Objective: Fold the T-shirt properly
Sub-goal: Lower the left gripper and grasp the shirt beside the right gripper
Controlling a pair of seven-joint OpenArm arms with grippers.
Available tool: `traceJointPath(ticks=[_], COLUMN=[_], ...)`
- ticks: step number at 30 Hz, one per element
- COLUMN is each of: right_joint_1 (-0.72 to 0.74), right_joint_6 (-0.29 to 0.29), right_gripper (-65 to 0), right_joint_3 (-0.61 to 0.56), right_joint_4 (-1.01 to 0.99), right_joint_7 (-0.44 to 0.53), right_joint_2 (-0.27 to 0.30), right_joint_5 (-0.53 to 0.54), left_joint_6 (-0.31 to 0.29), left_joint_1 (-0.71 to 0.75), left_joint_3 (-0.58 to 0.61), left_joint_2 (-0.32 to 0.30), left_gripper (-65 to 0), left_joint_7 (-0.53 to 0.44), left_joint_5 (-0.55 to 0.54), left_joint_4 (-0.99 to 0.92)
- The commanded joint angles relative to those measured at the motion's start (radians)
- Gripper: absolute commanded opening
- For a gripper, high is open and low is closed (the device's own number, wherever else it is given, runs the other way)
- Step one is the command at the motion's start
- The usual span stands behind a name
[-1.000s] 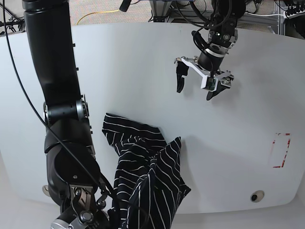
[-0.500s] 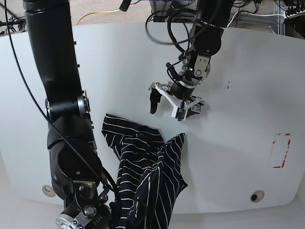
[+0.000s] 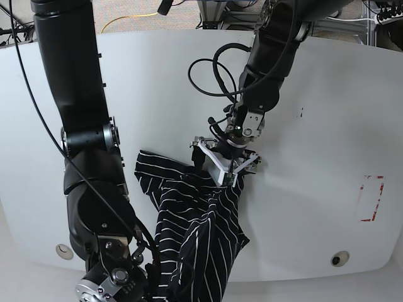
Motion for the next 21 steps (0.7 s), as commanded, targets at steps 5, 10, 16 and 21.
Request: traceJointPath(ticks=[5, 10, 16, 21], right_joint_1=[0.025, 0.024, 0.024, 0.024], right_joint_6=[-0.017, -0.017, -0.017, -0.017], right_gripper=[-65.0, -65.0, -65.0, -65.0], right_joint_3=[0.009, 0.011, 0.011, 0.011], right_joint_4=[0.017, 0.017, 0.017, 0.017], right_joint_7=[0.019, 0.019, 0.019, 0.019], right_joint_2=[-0.001, -0.001, -0.001, -0.001], right_joint_5=[-0.010, -0.010, -0.010, -0.010], left_joint_6=[0.003, 0.003, 0.003, 0.003], left_joint_1=[-0.073, -0.079, -0.079, -0.080], left_joint_3=[0.001, 0.038, 0.107, 0.118], left_joint_2=[0.006, 0.006, 0.006, 0.006], left_gripper=[-8.3, -8.3, -8.9, -16.4], left_joint_7=[-0.001, -0.003, -0.003, -0.015], left_joint_5=[-0.005, -0.005, -0.007, -0.007], left_joint_4=[-0.064, -0.064, -0.064, -0.066])
